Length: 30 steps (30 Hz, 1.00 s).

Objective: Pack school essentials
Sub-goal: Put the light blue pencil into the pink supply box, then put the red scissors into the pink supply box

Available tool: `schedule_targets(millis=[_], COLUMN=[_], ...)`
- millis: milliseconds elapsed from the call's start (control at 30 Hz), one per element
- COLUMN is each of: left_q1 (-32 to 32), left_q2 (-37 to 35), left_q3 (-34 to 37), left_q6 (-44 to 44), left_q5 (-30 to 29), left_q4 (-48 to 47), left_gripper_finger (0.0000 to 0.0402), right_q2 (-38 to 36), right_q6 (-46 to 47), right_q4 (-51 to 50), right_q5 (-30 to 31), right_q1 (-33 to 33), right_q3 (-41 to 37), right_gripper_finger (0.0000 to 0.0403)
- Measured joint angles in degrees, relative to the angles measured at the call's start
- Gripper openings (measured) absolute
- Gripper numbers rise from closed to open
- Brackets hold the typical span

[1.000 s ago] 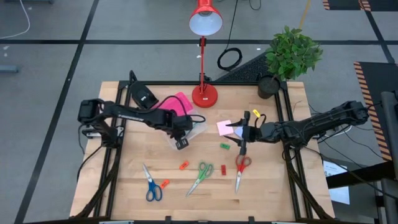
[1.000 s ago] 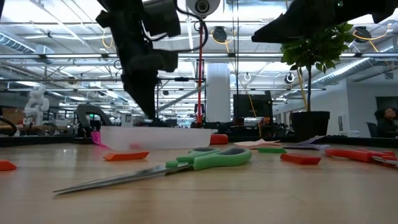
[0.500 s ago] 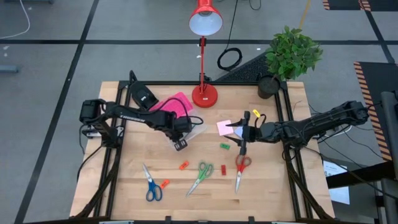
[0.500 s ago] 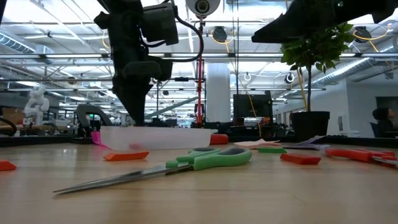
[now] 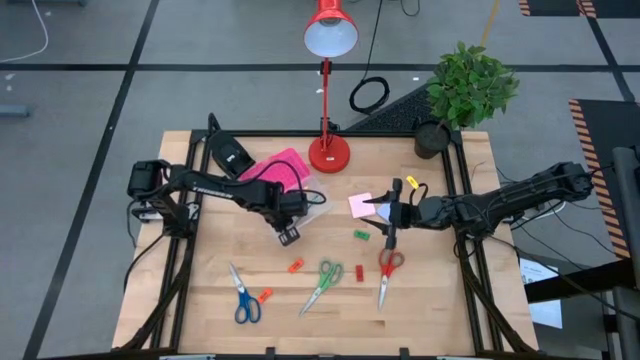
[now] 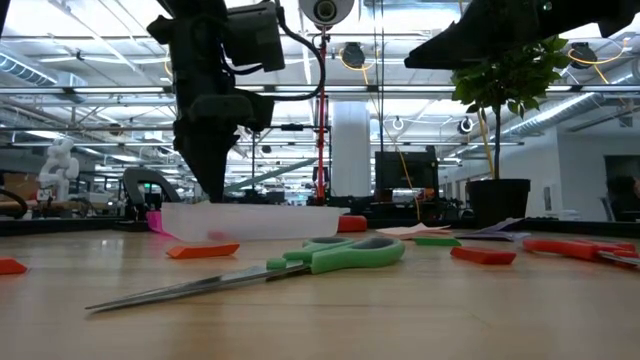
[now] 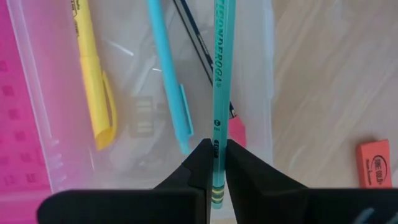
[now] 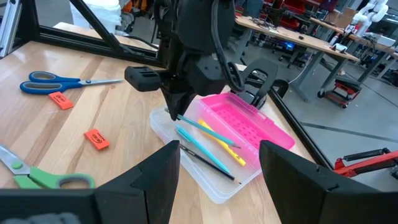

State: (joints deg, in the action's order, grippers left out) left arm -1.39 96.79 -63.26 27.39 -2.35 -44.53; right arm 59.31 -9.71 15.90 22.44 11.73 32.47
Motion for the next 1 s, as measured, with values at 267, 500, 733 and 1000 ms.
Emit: schedule_targets(millis=[267,500,733,1000], left_q1=[0.31,0.29,-0.26,-2.06], left_q2=[0.00,0.00,-0.04,-0.04], left_q3=[1.80,2.93,0.16,-7.72], left_q6=[0.14,1.32,-1.90,-9.90], left_q5=[0.59,0.46,-0.69,-5.58], left_q4=[1.18,1.55,1.55,1.58], left_gripper_finger=[0.0055,0.0109,0.0123,0.0118], right_q2=[0.00,0.00,0.00,0.00], right_q6=[0.01,0.01,0.64,1.26], right_q4=[0.00,0.00,-0.05,-1.59], right_q5=[-0.02,-0.02,-0.02,-0.02], right_q1=[0.02,0.02,0.02,-0.01], right_q3=[0.00,0.00,0.00,0.00], right_gripper_finger=[0.0212,0.0212,0.0212,0.0212])
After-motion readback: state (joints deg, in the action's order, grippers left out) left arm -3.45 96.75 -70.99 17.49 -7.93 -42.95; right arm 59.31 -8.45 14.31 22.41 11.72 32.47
